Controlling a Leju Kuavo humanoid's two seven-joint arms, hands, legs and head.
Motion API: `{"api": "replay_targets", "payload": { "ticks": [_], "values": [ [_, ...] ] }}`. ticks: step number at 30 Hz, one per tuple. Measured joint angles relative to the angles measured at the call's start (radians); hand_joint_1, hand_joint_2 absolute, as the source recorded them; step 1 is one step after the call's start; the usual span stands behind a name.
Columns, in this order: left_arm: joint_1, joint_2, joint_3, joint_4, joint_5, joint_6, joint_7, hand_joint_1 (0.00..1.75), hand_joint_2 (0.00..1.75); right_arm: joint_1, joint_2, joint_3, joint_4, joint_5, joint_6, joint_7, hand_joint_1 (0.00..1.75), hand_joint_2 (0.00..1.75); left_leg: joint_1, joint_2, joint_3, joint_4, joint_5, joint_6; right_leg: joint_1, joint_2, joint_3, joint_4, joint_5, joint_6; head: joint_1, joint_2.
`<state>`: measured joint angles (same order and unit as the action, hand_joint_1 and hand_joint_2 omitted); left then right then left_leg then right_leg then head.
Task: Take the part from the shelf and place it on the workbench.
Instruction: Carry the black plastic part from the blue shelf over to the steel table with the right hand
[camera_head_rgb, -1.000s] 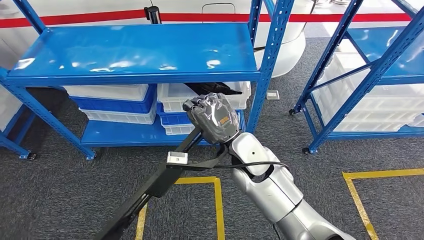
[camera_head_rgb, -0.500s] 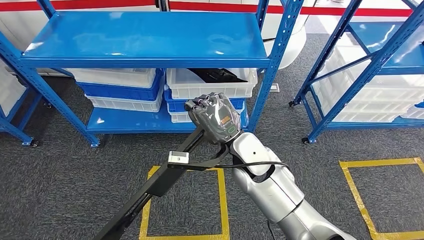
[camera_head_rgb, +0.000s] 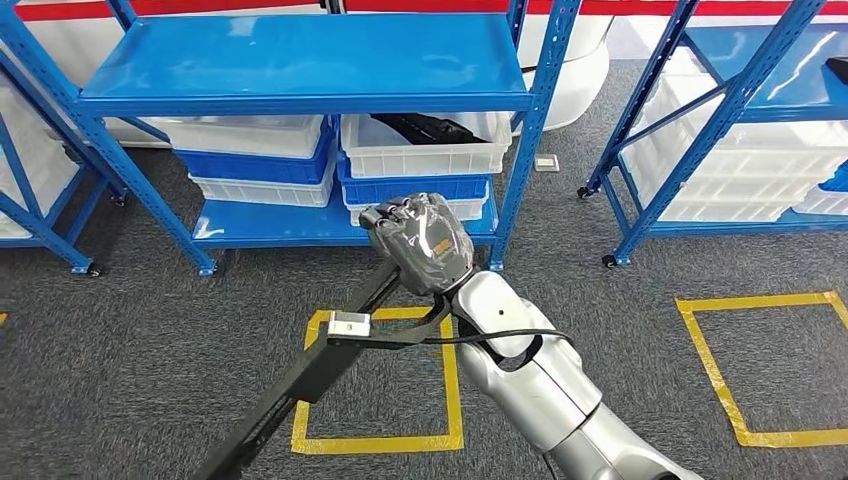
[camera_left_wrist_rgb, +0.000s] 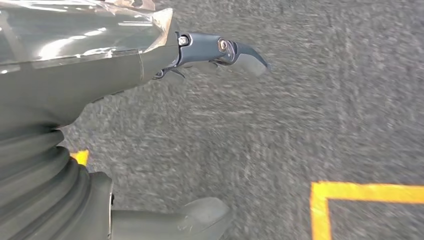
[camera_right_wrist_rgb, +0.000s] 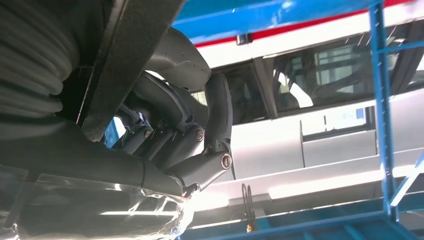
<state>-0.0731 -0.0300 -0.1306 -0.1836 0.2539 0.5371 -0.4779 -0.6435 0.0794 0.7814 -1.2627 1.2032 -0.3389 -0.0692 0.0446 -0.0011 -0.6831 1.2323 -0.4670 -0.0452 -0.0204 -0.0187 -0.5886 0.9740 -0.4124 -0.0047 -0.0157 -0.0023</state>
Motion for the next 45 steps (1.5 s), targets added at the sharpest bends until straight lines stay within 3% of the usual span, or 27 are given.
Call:
{"api": "replay_targets", "payload": {
  "ticks": [1,3,5,7,9,11,12,14,15,16,18,19,21,22,23,26,27,29,31,33,35,37,38,40,42,44,45],
  "values": [
    [0.0,-0.001,0.001,0.0,0.0,0.0,-0.001,0.0,1.75,0.001,0.001,0.001,0.0,0.0,-0.001,-0.001,1.75,1.75,0.006,-0.001,0.052,-0.061,0.001,-0.013,-0.002,0.0,-0.021,0.015,0.005,0.006,-0.002,0.0],
    [0.0,-0.001,0.002,-0.001,0.0,0.0,-0.002,0.0,1.75,0.002,0.003,0.002,0.0,0.0,-0.003,-0.001,1.75,1.75,0.01,-0.005,0.121,-0.159,-0.028,-0.016,0.002,0.001,-0.052,0.045,0.013,0.018,-0.005,0.0],
    [0.0,0.001,0.004,-0.001,0.0,0.0,-0.004,0.0,1.75,0.004,0.004,0.002,0.0,0.001,-0.005,-0.001,1.75,1.75,0.001,-0.007,0.124,-0.181,-0.042,0.005,0.008,0.001,-0.065,0.053,0.026,0.036,-0.006,0.0],
    [0.001,0.0,0.006,-0.001,0.002,0.0,-0.005,0.0,1.75,0.005,0.002,0.004,0.0,0.0,-0.005,-0.001,1.75,1.75,-0.005,-0.003,0.109,-0.182,-0.024,0.035,0.004,0.003,-0.077,0.061,0.018,0.05,-0.005,0.0],
    [0.001,0.0,0.008,-0.001,0.006,0.0,-0.006,0.0,1.75,0.006,0.002,0.005,0.0,0.0,-0.005,-0.001,1.75,1.75,-0.007,0.001,0.084,-0.186,0.001,0.065,0.0,0.005,-0.107,0.132,-0.055,0.043,-0.001,0.0],
    [0.002,0.002,0.011,-0.001,0.009,0.001,-0.007,0.0,1.75,0.006,0.002,0.006,0.0,0.001,-0.005,-0.001,1.75,1.75,-0.011,0.003,0.05,-0.186,0.028,0.077,0.001,0.009,-0.138,0.262,-0.145,0.036,0.003,0.0],
    [0.002,0.001,0.013,-0.001,0.011,0.001,-0.008,0.0,1.75,0.006,0.002,0.007,0.0,0.001,-0.005,-0.001,1.75,1.75,-0.014,0.003,0.032,-0.185,0.042,0.078,0.002,0.011,-0.141,0.317,-0.165,0.04,0.003,0.0],
    [0.002,0.0,0.015,-0.001,0.015,0.002,-0.008,0.0,1.75,0.006,0.003,0.009,0.0,0.002,-0.005,-0.001,1.75,1.75,-0.02,0.004,-0.003,-0.185,0.071,0.077,0.004,0.014,-0.104,0.344,-0.146,0.053,0.003,0.0],
    [0.002,-0.001,0.016,-0.001,0.017,0.003,-0.009,0.0,1.75,0.006,0.005,0.01,0.0,0.002,-0.005,-0.001,1.75,1.75,-0.022,0.004,-0.02,-0.185,0.085,0.076,0.007,0.014,-0.059,0.304,-0.126,0.054,0.003,0.0],
    [0.003,-0.002,0.016,-0.001,0.018,0.003,-0.01,0.0,1.75,0.005,0.007,0.01,0.0,0.002,-0.005,-0.001,1.75,1.75,-0.023,0.004,-0.034,-0.185,0.099,0.073,0.01,0.015,-0.001,0.238,-0.122,0.048,0.003,0.0],
    [0.004,-0.004,0.018,-0.001,0.019,0.004,-0.014,0.0,1.75,0.004,0.015,0.011,-0.002,0.003,-0.005,-0.002,1.75,1.75,-0.025,0.004,-0.048,-0.19,0.126,0.063,0.022,0.014,0.102,0.09,-0.146,0.027,0.001,0.0],
    [0.005,-0.006,0.018,-0.001,0.019,0.004,-0.017,0.0,1.75,0.003,0.017,0.011,-0.003,0.004,-0.005,-0.003,1.75,1.75,-0.023,0.005,-0.048,-0.197,0.14,0.056,0.028,0.015,0.124,0.046,-0.158,0.018,0.001,0.0],
    [0.007,-0.007,0.02,-0.001,0.019,0.004,-0.023,0.0,1.75,0.003,0.017,0.012,-0.002,0.005,-0.005,-0.003,1.75,1.75,-0.019,0.005,-0.045,-0.219,0.166,0.042,0.029,0.015,0.117,0.023,-0.142,0.004,0.001,0.0],
    [0.01,-0.007,0.021,-0.001,0.018,0.004,-0.025,0.0,1.75,0.004,0.016,0.013,-0.002,0.005,-0.005,-0.004,1.75,1.75,-0.016,0.004,-0.048,-0.221,0.157,0.036,0.025,0.014,0.11,0.018,-0.127,-0.003,0.001,0.0],
    [0.013,-0.007,0.022,0.0,0.018,0.004,-0.027,0.0,1.75,0.005,0.015,0.014,-0.001,0.006,-0.005,-0.004,1.75,1.75,-0.015,0.003,-0.054,-0.209,0.125,0.032,0.02,0.013,0.1,0.014,-0.109,-0.013,-0.001,0.0],
    [0.018,-0.006,0.024,0.0,0.019,0.003,-0.027,0.0,1.75,0.007,0.016,0.016,0.0,0.006,-0.004,-0.004,1.75,1.75,-0.013,0.0,-0.076,-0.063,-0.047,0.019,0.017,0.011,0.059,0.012,-0.061,-0.031,-0.005,0.0],
    [0.018,-0.005,0.024,0.0,0.018,0.003,-0.027,0.0,1.75,0.007,0.016,0.017,0.0,0.006,-0.004,-0.004,1.75,1.75,-0.012,-0.001,-0.078,-0.002,-0.073,0.013,0.019,0.011,0.042,0.013,-0.046,-0.031,-0.005,0.0],
    [0.018,-0.004,0.025,0.0,0.018,0.002,-0.028,0.0,1.75,0.008,0.015,0.019,0.003,0.006,-0.005,-0.004,1.75,1.75,-0.008,-0.001,-0.054,0.06,-0.042,0.002,0.019,0.01,0.002,0.02,-0.021,-0.026,-0.005,0.0],
    [0.016,-0.002,0.025,0.0,0.017,0.001,-0.027,0.0,1.75,0.009,0.014,0.019,0.005,0.006,-0.005,-0.004,1.75,1.75,-0.003,-0.001,0.023,0.0,0.004,-0.006,0.016,0.01,-0.037,0.038,-0.003,-0.017,-0.006,0.0],
    [0.011,-0.001,0.025,0.0,0.016,0.0,-0.024,0.0,1.75,0.008,0.015,0.018,0.006,0.006,-0.005,-0.004,1.75,1.75,-0.006,-0.003,0.116,-0.123,-0.03,0.0,0.018,0.009,-0.065,0.059,0.008,-0.005,-0.006,0.0],
    [0.007,0.001,0.025,0.0,0.016,0.001,-0.019,0.0,1.75,0.003,0.018,0.017,0.008,0.006,-0.004,-0.004,1.75,1.75,-0.016,-0.005,0.151,-0.184,-0.063,0.02,0.021,0.007,-0.074,0.065,0.022,0.01,-0.005,0.0],
    [0.004,0.0,0.025,-0.001,0.016,0.002,-0.016,0.0,1.75,-0.003,0.021,0.016,0.01,0.005,-0.004,-0.004,1.75,1.75,-0.018,0.0,0.137,-0.192,-0.043,0.045,0.022,0.008,-0.08,0.064,0.032,0.024,-0.005,0.0],
    [0.003,-0.001,0.025,-0.001,0.016,0.002,-0.014,0.0,1.75,-0.005,0.022,0.015,0.011,0.005,-0.004,-0.004,1.75,1.75,-0.017,0.003,0.128,-0.197,-0.029,0.057,0.022,0.01,-0.091,0.077,0.016,0.025,-0.004,0.0],
    [0.001,-0.001,0.025,-0.001,0.016,0.002,-0.012,0.0,1.75,-0.008,0.022,0.014,0.013,0.005,-0.003,-0.004,1.75,1.75,-0.015,0.009,0.105,-0.202,0.0,0.071,0.017,0.013,-0.126,0.163,-0.064,0.02,-0.001,0.0],
    [0.001,-0.001,0.026,-0.001,0.016,0.003,-0.01,0.0,1.75,-0.009,0.022,0.013,0.015,0.005,-0.003,-0.004,1.75,1.75,-0.014,0.01,0.071,-0.201,0.027,0.073,0.013,0.015,-0.156,0.295,-0.14,0.022,0.002,0.0],
    [0.001,-0.001,0.026,-0.001,0.016,0.003,-0.01,0.0,1.75,-0.009,0.022,0.013,0.017,0.005,-0.003,-0.004,1.75,1.75,-0.013,0.012,0.039,-0.2,0.053,0.068,0.008,0.015,-0.14,0.353,-0.143,0.04,0.002,0.0],
    [0.001,-0.002,0.026,-0.001,0.016,0.003,-0.01,0.0,1.75,-0.009,0.022,0.014,0.018,0.005,-0.003,-0.004,1.75,1.75,-0.012,0.013,0.024,-0.2,0.065,0.064,0.006,0.015,-0.106,0.33,-0.126,0.05,0.002,0.0]
  ]
}}
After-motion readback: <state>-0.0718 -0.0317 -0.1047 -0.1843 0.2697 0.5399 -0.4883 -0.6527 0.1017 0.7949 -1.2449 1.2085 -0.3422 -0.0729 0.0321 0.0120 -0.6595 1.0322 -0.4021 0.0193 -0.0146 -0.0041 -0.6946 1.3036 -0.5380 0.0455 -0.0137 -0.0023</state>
